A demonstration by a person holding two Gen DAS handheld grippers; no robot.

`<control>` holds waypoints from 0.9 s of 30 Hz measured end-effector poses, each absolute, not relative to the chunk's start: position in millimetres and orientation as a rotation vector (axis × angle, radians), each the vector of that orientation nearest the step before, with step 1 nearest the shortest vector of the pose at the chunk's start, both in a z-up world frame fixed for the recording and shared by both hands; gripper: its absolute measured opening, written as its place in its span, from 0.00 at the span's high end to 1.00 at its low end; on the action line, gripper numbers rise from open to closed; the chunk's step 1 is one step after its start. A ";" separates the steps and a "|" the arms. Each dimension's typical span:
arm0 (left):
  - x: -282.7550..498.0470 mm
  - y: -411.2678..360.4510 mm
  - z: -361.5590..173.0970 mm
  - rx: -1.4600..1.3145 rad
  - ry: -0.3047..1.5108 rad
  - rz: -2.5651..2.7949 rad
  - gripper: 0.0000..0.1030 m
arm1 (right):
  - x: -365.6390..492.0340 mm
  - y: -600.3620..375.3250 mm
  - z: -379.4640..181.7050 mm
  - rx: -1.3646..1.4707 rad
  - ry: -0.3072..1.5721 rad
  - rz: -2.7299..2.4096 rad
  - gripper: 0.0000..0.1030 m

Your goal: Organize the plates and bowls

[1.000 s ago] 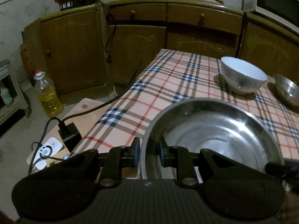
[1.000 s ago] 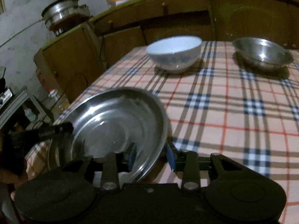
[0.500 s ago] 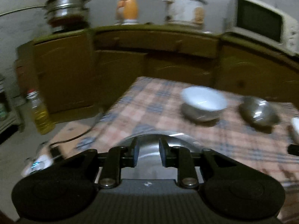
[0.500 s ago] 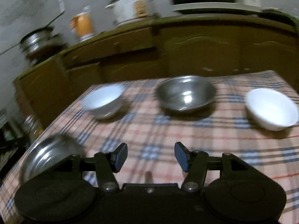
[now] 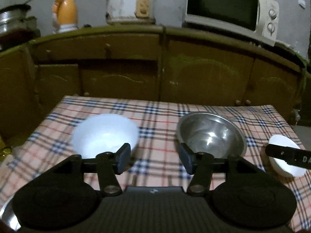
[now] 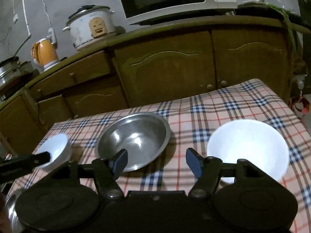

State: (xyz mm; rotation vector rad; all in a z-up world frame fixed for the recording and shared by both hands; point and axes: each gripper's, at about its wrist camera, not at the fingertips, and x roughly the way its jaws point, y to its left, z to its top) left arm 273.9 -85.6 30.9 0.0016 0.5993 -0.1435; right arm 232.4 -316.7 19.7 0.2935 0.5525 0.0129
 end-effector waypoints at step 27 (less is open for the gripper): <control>327.3 -126.2 4.3 0.004 0.721 -0.211 0.83 | 288.3 -312.7 0.6 0.255 0.637 0.040 0.75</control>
